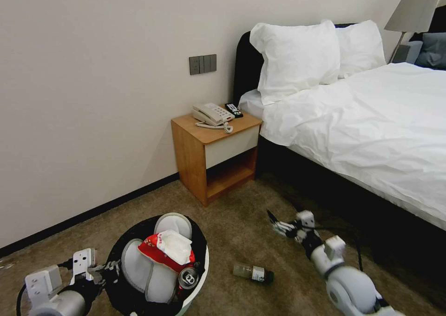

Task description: Pick up the trash bin, then pick up the garbage from the floor and place it into the trash bin.

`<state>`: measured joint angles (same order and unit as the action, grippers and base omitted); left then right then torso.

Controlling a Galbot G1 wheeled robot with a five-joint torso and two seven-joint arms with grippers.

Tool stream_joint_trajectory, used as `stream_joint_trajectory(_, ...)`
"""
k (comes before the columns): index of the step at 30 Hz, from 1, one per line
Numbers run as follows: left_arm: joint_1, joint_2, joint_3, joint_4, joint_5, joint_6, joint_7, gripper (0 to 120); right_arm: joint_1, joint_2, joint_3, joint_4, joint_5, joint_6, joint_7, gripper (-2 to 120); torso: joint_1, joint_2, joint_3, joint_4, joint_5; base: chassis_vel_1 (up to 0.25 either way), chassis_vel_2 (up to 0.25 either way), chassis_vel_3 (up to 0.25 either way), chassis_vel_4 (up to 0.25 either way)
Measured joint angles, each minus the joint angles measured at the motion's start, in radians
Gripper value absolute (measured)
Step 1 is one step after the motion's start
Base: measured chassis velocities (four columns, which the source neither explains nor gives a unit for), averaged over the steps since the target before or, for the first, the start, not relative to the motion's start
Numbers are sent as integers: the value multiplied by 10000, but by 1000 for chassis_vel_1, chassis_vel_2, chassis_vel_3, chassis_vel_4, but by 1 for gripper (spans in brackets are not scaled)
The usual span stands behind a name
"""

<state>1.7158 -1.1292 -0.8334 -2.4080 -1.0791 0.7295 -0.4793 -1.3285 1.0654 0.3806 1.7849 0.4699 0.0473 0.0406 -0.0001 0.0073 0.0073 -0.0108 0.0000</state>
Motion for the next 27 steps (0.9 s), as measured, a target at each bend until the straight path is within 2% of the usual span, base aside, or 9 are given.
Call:
stream_joint_trajectory(2, -69, -1, -3, 21, 42, -8, 6, 2, -759, 693, 838, 346, -371, -163, 399, 100, 0, 0, 0, -2, 0, 0, 0, 0, 0)
stream_joint_trajectory(4, -91, -1, -21, 39, 68, -18, 11, 2, -1119, 965, 1152, 506, -826, -163, 412, 100, 0, 0, 0, -3, 0, 0, 0, 0, 0)
stream_joint_trajectory(5, -91, -1, -21, 39, 68, -18, 11, 2, -1119, 965, 1152, 506, -826, -163, 412, 100, 0, 0, 0, -3, 0, 0, 0, 0, 0)
stream_joint_trajectory(6, -100, -1, -42, 65, 93, -26, 18, 2, -1440, 1158, 1406, 633, -1400, -58, 342, 100, 0, 1, 0, -1, 0, 0, 0, 0, 0)
stream_joint_trajectory(9, -122, -1, -49, 87, 122, -34, 31, 2, -1845, 1391, 1695, 796, -2108, 244, 128, 100, 0, 1, 0, -1, -2, 0, 0, 0, 0)
stream_joint_trajectory(12, -139, -15, -24, 95, 179, -42, 40, 2, -2145, 1624, 1845, 865, -2471, 521, -31, 100, 0, 1, 1, -2, 0, 0, 0, 0, 0)
stream_joint_trajectory(27, -89, -71, 14, 47, 281, -50, 54, 2, -2344, 1868, 1958, 859, -2644, 796, -344, 100, 0, 1, 0, 0, -1, 0, 0, 0, 0)
